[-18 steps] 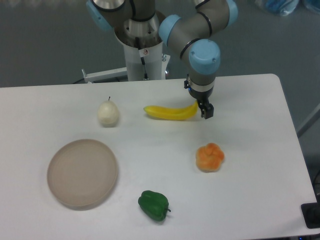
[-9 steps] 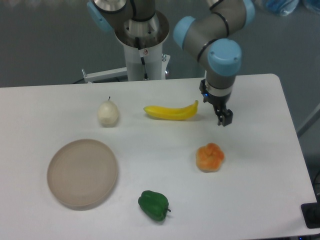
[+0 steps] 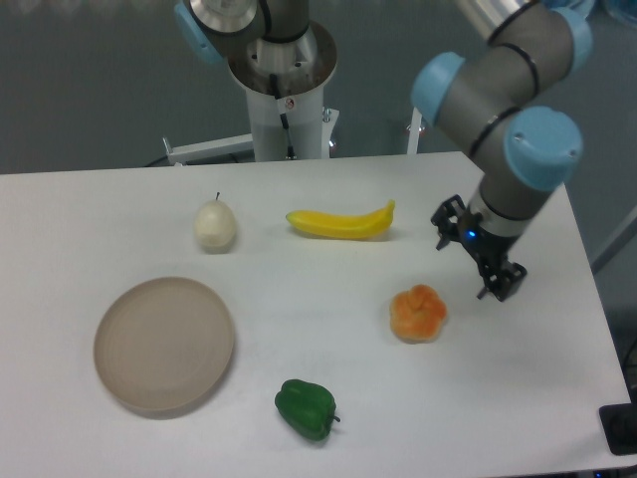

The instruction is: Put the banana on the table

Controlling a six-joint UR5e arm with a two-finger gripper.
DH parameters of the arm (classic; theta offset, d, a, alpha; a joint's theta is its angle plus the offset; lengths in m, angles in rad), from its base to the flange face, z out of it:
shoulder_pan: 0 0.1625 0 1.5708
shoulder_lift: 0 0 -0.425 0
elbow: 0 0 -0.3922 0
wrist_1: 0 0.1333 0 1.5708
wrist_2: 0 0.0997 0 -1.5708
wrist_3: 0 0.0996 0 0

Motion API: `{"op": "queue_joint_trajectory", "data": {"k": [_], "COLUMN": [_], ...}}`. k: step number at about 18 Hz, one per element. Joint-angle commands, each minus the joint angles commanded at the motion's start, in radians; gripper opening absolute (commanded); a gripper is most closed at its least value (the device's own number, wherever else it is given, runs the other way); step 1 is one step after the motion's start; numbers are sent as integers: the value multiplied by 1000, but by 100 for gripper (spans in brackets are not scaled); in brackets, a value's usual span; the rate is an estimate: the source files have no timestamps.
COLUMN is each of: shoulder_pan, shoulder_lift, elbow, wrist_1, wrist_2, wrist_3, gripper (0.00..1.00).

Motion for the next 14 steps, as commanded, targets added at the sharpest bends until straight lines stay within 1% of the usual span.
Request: {"op": "queue_joint_trajectory", "data": {"k": [2,6,8,14], "shoulder_pan": [8,8,8,6], "shoulder_lift": [-23,-71,-80,-91], "elbow": [26,58,68,68], "wrist_1": [0,8,8,9], "wrist_2": [2,8,9,9], "wrist_3": [0,0,-2,-3], "gripper": [100,100,100,100]}}
